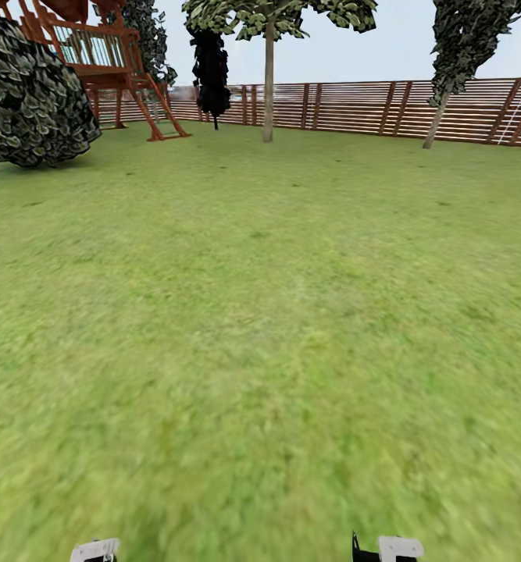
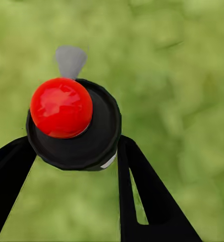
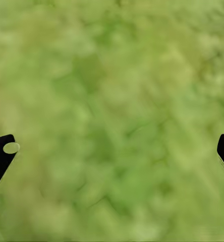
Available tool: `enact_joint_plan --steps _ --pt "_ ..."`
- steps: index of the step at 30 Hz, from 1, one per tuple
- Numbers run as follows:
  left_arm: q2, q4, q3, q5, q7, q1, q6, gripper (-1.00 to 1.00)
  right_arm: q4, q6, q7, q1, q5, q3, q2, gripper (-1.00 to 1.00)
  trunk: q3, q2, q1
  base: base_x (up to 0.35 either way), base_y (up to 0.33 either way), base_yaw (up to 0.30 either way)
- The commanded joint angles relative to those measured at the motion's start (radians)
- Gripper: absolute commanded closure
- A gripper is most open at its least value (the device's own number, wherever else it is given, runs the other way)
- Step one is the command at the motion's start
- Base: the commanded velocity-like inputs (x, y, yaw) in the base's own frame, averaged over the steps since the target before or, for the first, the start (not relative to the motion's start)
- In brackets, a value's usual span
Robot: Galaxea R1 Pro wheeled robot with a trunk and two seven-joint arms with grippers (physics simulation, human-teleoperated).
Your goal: In the garden, pick up the pesticide atomizer on the floor and spray pesticide onto both trees until each tree trunk is fully covered.
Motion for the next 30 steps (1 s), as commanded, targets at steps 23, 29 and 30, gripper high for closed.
enact_joint_plan --steps 23,29,30 --pt "-0.001 0.002 0.005 0.009 -0.01 -0.001 -0.001 1.0 0.001 -0.001 -0.008 0.0 0.011 -0.003 0.001 -1.0 -0.001 0.0 0.0 0.339 0.0 0.0" --pt "-0.001 0.002 0.005 0.009 -0.01 -0.001 -0.001 1.0 0.001 -0.001 -0.008 -0.001 0.011 -0.003 0.001 -1.0 -0.001 0.0 0.0 0.339 0.0 0.0" --pt "-0.001 0.002 0.005 0.009 -0.01 -0.001 -0.001 1.0 0.001 -0.001 -0.008 -0.001 0.011 -0.003 0.0 -1.0 -0.001 0.0 0.0 0.339 0.0 0.0"
